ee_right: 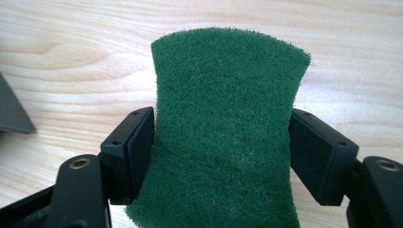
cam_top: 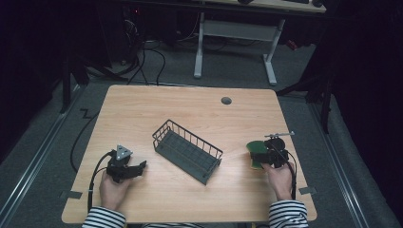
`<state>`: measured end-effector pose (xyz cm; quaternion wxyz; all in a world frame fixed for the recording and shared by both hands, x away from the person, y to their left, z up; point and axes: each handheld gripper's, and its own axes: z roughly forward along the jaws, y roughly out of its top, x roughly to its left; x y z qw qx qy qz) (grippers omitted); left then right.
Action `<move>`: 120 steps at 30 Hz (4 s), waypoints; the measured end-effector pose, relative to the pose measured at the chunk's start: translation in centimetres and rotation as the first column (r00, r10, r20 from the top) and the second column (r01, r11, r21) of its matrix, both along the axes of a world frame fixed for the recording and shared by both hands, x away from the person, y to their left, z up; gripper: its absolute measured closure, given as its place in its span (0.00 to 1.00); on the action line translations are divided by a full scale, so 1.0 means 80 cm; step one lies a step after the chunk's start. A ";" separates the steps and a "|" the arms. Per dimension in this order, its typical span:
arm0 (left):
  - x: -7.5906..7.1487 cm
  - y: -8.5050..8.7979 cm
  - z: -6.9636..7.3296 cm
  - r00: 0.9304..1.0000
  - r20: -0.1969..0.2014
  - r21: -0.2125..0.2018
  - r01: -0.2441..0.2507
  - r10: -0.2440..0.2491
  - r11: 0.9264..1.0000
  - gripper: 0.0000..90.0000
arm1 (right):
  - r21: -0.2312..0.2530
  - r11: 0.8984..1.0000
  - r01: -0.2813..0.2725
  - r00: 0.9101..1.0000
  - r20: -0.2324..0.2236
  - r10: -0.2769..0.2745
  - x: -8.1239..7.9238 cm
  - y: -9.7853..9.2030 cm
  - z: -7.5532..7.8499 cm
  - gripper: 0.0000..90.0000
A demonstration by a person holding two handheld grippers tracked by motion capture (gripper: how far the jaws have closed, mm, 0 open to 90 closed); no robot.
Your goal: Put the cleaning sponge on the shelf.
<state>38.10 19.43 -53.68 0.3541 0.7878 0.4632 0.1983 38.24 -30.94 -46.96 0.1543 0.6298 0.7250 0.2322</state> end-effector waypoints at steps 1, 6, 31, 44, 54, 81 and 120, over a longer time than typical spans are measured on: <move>0.000 0.000 0.000 1.000 0.000 0.000 0.001 -0.001 1.000 0.30 | -0.003 1.000 -0.003 1.000 0.006 0.003 -0.001 0.001 0.003 0.32; 0.000 0.000 0.000 1.000 -0.001 0.000 0.001 -0.001 1.000 0.30 | -0.001 0.999 -0.034 0.999 0.039 0.034 -0.004 0.008 0.015 0.32; 0.000 -0.001 0.000 1.000 -0.003 0.002 -0.001 0.001 1.000 0.30 | -0.057 0.970 -0.238 0.950 0.193 0.244 -0.006 0.077 0.098 0.32; 0.000 -0.001 0.000 1.000 -0.003 0.002 -0.001 0.001 1.000 0.30 | -0.037 0.937 -0.346 0.914 0.212 0.346 0.002 0.119 0.114 0.32; 0.000 -0.001 0.000 1.000 -0.003 0.001 -0.001 0.001 1.000 0.30 | -0.041 0.899 -0.437 0.881 0.183 0.436 0.010 0.162 0.107 0.32; 0.000 -0.001 0.000 1.000 -0.003 -0.001 -0.001 0.001 1.000 0.30 | -0.078 0.824 -0.561 0.819 0.092 0.566 0.021 0.228 0.075 0.32; -0.001 -0.001 0.000 1.000 -0.002 0.000 -0.003 0.003 1.000 0.29 | 0.039 0.847 -0.530 0.833 0.212 0.511 0.007 0.189 0.084 0.40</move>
